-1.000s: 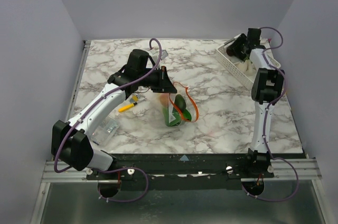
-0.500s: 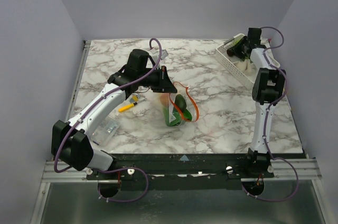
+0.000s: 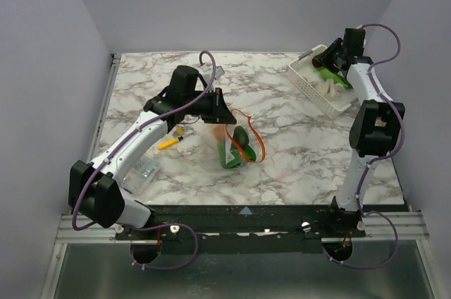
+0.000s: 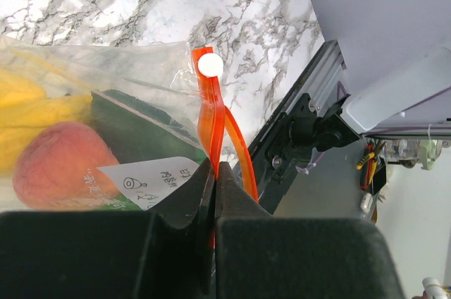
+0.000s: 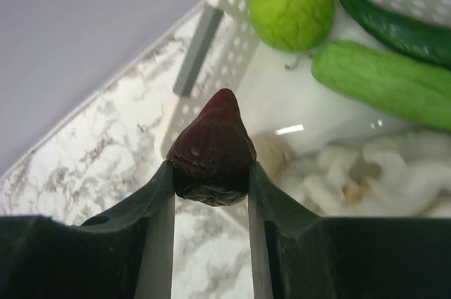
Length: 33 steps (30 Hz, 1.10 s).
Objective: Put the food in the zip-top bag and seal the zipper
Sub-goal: Place the fake vegetable in the zipper food storage bag.
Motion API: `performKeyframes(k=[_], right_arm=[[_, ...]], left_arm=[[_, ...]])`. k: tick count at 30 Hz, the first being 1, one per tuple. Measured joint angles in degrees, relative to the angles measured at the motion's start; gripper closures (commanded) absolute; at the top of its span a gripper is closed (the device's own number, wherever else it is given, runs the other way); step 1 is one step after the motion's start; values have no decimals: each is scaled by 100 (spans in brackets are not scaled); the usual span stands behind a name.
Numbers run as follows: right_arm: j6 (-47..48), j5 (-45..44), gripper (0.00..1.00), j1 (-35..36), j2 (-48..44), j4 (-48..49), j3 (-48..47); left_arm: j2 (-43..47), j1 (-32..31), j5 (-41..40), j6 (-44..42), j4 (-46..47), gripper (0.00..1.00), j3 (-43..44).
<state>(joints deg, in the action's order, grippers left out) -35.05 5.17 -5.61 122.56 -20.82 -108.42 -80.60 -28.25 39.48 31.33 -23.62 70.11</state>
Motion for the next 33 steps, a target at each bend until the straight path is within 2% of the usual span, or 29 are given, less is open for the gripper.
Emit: performKeyframes(k=[12, 17, 24, 33], right_arm=[[13, 516, 100, 70, -2959, 498, 3779], [-4, 804, 100, 564, -4153, 612, 4924], [-103, 1073, 100, 1952, -5504, 660, 5663], [-236, 1447, 99, 2691, -7084, 1084, 6131]], left_arm=[[0, 0, -4, -7, -4, 100, 0], [0, 0, -4, -9, -7, 100, 0], [2, -13, -63, -72, -11, 100, 0], [4, -105, -160, -151, -63, 100, 0]])
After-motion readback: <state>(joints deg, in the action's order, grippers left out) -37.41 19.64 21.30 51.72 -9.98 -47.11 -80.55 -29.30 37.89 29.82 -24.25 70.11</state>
